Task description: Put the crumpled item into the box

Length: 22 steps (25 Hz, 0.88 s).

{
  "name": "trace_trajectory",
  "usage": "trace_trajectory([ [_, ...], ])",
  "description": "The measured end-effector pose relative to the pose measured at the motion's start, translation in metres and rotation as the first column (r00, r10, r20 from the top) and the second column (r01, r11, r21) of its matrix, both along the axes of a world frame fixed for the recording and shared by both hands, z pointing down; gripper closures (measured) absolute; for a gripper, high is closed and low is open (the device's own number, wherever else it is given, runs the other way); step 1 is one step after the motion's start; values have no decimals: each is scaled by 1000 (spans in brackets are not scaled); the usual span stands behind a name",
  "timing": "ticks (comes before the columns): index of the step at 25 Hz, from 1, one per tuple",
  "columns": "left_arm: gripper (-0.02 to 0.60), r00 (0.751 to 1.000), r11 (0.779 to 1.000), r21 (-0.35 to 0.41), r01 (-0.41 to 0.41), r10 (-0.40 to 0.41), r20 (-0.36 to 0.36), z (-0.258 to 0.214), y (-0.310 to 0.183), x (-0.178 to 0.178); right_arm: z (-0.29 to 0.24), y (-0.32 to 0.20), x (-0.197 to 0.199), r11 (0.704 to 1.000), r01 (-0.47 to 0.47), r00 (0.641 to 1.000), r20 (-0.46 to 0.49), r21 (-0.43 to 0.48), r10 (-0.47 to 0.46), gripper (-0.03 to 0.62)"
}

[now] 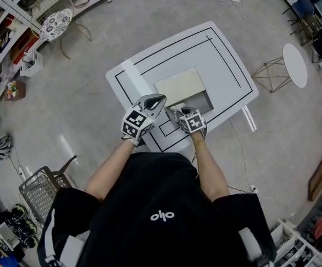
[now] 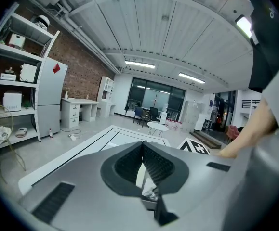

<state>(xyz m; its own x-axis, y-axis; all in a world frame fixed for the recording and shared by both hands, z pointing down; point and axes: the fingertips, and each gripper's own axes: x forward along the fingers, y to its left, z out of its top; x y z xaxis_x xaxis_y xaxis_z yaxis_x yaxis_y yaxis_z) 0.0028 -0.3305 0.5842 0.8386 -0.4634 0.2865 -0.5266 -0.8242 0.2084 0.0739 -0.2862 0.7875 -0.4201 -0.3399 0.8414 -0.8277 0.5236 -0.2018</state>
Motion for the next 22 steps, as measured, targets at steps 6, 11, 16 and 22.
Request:
trace_trajectory([
  [6, 574, 1000, 1000, -3, 9, -9, -2, 1, 1, -6, 0, -4, -3, 999, -12, 1000, -9, -35, 12, 514],
  [11, 574, 1000, 1000, 7, 19, -19, -5, -1, -1, -10, -10, -4, 2, 999, -42, 999, 14, -12, 42, 481],
  [16, 574, 1000, 999, 30, 23, -23, -10, -10, -5, -10, -53, -15, 18, 989, -105, 994, 41, 105, 101, 482],
  [22, 574, 1000, 997, 76, -2, 4, -20, -29, -13, 5, -133, -35, 45, 940, -198, 979, 110, 279, 174, 494],
])
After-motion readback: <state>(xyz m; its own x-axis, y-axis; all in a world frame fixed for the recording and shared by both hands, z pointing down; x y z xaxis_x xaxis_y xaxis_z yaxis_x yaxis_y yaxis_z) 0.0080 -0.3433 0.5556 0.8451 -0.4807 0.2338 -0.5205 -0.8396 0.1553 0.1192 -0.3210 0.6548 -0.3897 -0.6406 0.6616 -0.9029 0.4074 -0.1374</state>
